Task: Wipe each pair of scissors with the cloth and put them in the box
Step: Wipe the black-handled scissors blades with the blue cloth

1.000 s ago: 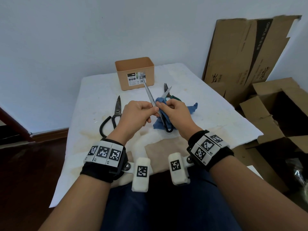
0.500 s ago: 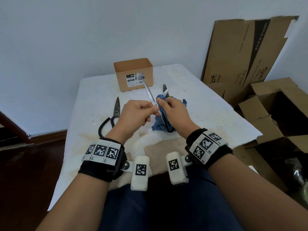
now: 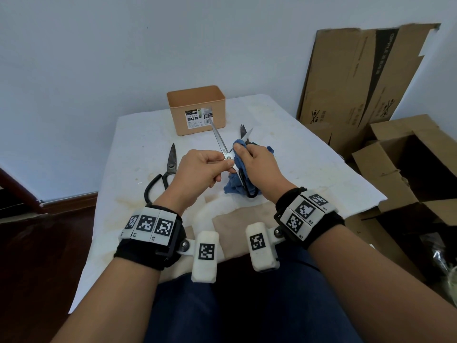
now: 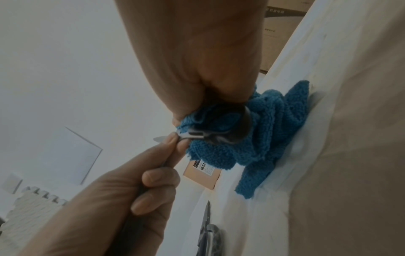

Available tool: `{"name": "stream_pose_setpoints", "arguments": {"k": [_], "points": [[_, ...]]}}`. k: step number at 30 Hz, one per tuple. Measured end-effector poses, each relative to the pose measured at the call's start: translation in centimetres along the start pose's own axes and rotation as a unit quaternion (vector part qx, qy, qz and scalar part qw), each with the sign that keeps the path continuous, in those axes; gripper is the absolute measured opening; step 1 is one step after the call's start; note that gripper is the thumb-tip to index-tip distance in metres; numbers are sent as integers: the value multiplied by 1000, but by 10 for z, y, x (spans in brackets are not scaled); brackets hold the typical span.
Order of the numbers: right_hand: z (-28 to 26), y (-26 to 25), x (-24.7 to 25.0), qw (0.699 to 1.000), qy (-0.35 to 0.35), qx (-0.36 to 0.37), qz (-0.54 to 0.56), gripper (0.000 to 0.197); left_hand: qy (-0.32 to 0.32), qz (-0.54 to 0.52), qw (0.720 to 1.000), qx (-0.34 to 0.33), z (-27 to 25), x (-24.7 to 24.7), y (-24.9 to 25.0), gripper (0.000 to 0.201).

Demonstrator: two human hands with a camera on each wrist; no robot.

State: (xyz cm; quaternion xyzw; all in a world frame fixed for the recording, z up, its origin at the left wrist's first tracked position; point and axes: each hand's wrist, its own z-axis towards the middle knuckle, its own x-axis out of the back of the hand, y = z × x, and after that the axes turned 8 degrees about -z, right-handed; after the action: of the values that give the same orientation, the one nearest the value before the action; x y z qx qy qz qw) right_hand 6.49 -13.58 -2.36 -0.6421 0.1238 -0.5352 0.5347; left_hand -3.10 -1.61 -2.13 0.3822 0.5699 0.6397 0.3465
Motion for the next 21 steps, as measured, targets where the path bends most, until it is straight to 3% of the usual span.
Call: {"name": "stream_pose_setpoints", "arguments": {"k": [11, 21], "points": [[1, 0, 0, 1000, 11, -19, -17, 47, -14, 2, 1000, -1, -2, 3, -2, 14], [-2, -1, 1, 996, -20, -45, 73, 40, -7, -33, 999, 5, -3, 3, -4, 24]]}}
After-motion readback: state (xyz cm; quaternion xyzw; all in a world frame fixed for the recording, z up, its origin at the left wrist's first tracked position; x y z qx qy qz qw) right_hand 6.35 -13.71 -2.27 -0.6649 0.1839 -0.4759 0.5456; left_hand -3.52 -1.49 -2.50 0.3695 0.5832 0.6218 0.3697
